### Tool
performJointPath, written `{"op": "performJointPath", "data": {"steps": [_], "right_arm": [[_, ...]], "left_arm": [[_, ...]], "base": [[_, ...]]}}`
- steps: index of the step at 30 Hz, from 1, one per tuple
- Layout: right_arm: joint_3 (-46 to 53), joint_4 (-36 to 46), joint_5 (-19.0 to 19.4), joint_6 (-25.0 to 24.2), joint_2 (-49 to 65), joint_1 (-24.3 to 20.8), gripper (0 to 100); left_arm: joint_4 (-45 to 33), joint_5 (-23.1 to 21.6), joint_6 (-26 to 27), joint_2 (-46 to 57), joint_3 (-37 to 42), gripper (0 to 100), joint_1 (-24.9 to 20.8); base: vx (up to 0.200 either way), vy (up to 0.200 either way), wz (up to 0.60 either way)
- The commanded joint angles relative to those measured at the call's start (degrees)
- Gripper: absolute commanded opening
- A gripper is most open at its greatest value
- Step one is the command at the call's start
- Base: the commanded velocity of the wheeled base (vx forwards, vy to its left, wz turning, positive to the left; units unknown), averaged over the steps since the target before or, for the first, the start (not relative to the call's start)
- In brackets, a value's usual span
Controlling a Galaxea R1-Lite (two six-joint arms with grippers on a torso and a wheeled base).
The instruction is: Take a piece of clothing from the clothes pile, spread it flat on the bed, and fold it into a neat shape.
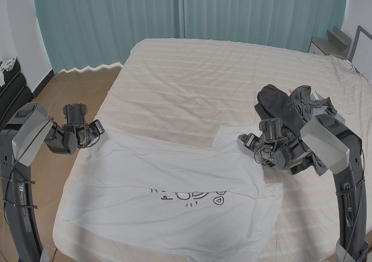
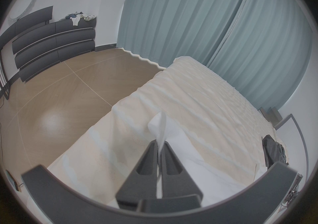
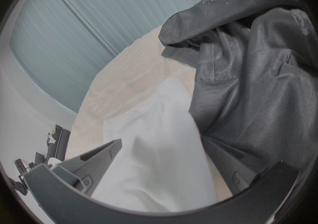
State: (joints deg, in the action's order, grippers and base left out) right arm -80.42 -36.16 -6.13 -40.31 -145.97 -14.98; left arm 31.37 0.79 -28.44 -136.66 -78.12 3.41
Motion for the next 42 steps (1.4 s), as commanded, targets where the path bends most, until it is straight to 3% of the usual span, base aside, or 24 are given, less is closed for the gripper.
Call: {"op": "performJointPath", "data": {"steps": [1,15,21,28,38,42], "right_arm": [[-0.9,1.9,0.3,0.2,-0.9,-0.7,0],[-4.4,2.8,-0.2,0.4,2.4,0.7,0],[-6.9,3.1,-0.3,0.4,3.2,1.1,0],[-14.0,3.3,-0.5,0.5,2.0,1.3,0],[-31.3,5.7,-3.3,2.3,-3.0,1.4,0],[-33.8,7.9,-3.3,2.3,-4.3,1.7,0]], "left_arm": [[0.0,0.1,0.0,0.3,0.1,0,-0.1],[-0.1,0.4,0.1,1.9,0.2,0,-0.1],[0.0,2.6,0.2,2.2,-1.4,0,-0.1],[-1.9,6.2,0.2,1.3,-9.1,0,-0.2],[-9.7,12.0,0.0,-10.1,-30.1,0,-0.2],[-13.4,12.4,-0.1,-13.4,-35.6,0,-0.2]], "base": [[0.000,0.000,0.00],[0.000,0.000,0.00],[0.000,0.000,0.00],[0.000,0.000,0.00],[0.000,0.000,0.00],[0.000,0.000,0.00]]}}
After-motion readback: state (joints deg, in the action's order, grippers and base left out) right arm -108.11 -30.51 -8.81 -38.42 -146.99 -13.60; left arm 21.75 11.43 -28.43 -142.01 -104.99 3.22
